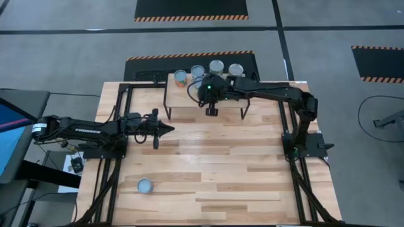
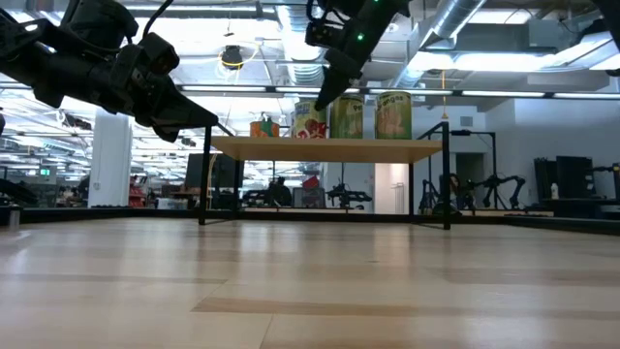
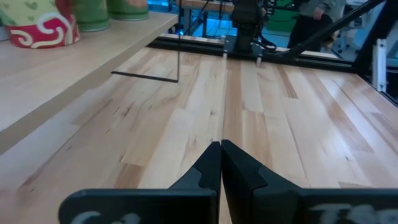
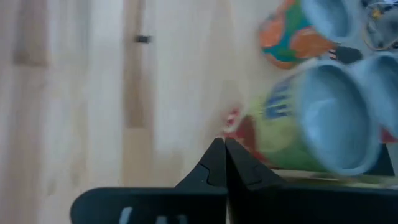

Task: Pick and place cans onto a shelf
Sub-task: Put the canned corn on the shelf

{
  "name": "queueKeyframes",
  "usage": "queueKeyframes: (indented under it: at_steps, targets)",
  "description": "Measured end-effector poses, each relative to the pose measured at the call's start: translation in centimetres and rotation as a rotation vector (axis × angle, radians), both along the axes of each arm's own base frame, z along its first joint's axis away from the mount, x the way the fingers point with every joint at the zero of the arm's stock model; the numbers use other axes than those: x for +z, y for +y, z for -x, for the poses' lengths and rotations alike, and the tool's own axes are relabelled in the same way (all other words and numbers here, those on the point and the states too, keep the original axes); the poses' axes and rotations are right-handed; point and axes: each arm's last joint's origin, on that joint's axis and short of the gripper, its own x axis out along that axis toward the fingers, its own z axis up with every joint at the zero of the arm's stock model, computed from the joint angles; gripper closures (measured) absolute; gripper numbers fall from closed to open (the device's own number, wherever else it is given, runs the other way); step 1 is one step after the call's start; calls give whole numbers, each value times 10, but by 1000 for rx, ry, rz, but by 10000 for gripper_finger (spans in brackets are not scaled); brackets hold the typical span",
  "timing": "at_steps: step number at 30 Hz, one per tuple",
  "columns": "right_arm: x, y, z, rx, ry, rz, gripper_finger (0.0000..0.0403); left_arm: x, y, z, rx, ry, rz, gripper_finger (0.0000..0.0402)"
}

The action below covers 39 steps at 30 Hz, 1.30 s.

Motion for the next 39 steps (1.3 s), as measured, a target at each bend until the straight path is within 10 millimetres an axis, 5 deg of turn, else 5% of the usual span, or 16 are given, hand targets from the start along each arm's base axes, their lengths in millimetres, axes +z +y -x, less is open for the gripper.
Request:
queueKeyframes:
  at_steps: [5,17,24,32,39]
  targets:
    - [5,29,-4,105,-56,-11,399,-2,-2,0,-51,22,3,402]
    - [-76,93,-16,363,-371,-86,399,-6,-4,1,-112,61,17,401]
    - [-118,104,2,380,-559,-185,398,0,-15,-4,-257,145,65,401]
    - [-134,108,15,362,-618,-256,397,15,-40,-8,-329,344,49,394]
    - [-138,118,16,391,-589,-267,396,37,-61,-1,-309,585,91,342]
